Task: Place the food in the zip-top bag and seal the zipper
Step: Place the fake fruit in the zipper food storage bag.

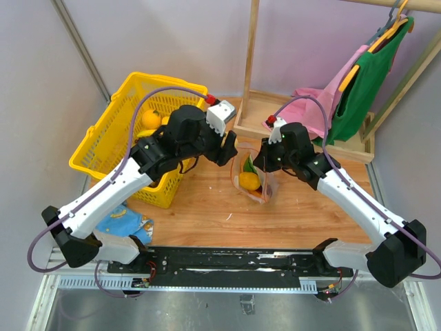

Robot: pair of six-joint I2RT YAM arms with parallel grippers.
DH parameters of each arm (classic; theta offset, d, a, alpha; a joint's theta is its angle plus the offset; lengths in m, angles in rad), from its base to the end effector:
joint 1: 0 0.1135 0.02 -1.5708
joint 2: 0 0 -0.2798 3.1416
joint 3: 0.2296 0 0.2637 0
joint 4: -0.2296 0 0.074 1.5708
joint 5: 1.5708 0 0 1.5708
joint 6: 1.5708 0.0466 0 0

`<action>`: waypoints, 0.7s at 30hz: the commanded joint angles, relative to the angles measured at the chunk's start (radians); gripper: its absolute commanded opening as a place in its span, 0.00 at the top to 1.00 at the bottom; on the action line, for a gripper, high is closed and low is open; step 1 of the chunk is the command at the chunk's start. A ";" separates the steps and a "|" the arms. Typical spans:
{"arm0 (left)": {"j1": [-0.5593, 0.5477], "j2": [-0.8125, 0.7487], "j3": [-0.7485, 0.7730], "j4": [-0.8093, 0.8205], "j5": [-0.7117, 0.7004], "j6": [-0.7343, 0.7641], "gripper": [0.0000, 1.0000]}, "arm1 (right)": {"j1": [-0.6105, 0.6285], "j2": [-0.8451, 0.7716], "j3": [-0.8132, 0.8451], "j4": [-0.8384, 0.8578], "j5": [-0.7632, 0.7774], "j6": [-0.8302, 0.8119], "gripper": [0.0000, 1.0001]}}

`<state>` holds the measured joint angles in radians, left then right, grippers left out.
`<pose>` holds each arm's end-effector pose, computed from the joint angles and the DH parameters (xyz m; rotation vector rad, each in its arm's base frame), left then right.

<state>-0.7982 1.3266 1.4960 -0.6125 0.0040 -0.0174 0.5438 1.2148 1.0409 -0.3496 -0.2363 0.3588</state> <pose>0.2123 -0.2180 0.4357 0.7837 1.8976 -0.5186 0.2418 0.1589 0.3308 -0.3490 2.1501 0.7794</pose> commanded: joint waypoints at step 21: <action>-0.107 0.202 -0.135 0.253 0.022 0.043 0.61 | 0.005 -0.052 0.058 -0.020 -0.026 0.009 0.98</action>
<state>-0.8951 1.4952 1.3666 -0.4107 0.0628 0.0048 0.5438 1.1931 1.0706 -0.3737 -0.2455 0.3599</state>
